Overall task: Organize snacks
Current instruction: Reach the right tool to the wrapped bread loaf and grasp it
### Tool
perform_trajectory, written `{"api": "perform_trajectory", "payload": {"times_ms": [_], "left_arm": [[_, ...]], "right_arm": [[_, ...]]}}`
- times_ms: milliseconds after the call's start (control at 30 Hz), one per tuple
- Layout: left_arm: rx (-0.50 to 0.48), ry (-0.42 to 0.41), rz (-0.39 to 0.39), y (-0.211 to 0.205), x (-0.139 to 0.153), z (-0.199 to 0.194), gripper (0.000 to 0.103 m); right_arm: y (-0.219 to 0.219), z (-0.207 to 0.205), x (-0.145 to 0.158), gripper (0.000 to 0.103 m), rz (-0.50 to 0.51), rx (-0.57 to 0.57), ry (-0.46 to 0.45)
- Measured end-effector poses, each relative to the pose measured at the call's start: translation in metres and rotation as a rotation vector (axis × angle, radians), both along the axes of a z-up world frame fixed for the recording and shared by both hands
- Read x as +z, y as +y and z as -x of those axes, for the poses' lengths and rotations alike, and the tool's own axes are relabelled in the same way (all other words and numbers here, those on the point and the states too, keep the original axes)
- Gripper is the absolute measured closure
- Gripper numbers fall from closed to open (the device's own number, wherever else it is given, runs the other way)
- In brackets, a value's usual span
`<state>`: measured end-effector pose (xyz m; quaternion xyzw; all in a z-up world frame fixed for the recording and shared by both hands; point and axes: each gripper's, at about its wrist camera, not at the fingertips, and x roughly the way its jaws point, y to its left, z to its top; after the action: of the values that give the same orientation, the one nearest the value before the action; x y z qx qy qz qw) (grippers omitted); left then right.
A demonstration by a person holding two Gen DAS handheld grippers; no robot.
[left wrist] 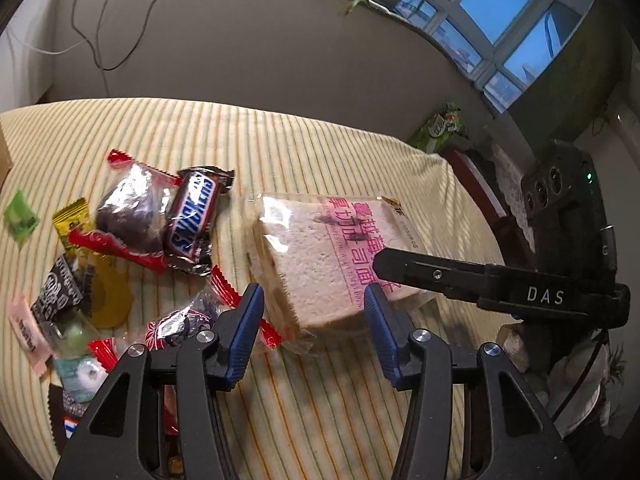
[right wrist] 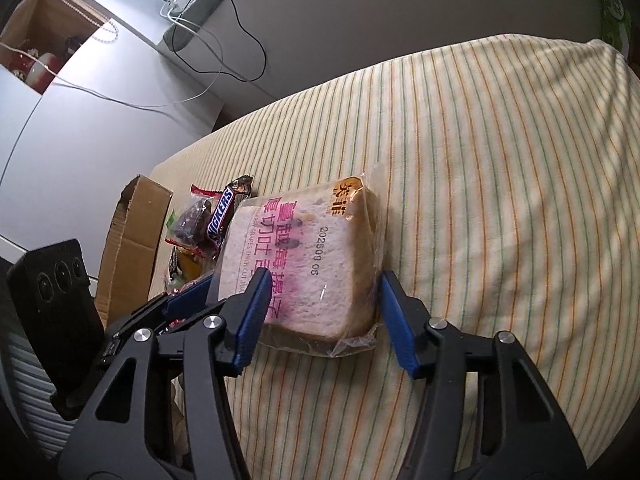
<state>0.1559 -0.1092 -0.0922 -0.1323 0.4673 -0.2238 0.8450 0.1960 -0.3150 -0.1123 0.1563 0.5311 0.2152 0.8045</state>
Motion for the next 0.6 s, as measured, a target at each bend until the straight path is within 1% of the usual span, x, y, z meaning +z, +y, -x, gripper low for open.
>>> {"api": "perform_trajectory", "payload": {"times_ms": [100, 167, 333, 600], "left_arm": [[-0.027, -0.015, -0.039, -0.01, 0.001, -0.001, 0.053], [-0.038, -0.023, -0.049, -0.011, 0.001, 0.0, 0.053], [-0.052, -0.052, -0.056, -0.013, 0.005, 0.005, 0.053], [-0.034, -0.088, -0.038, 0.001, 0.02, 0.016, 0.053]], "right_arm": [[0.005, 0.0, 0.002, 0.048, 0.03, 0.011, -0.013], [0.008, 0.0, 0.003, 0.049, 0.046, 0.016, -0.017], [0.012, 0.004, 0.012, 0.051, 0.076, 0.023, -0.035], [0.026, 0.011, 0.032, 0.051, 0.095, 0.049, -0.083]]}}
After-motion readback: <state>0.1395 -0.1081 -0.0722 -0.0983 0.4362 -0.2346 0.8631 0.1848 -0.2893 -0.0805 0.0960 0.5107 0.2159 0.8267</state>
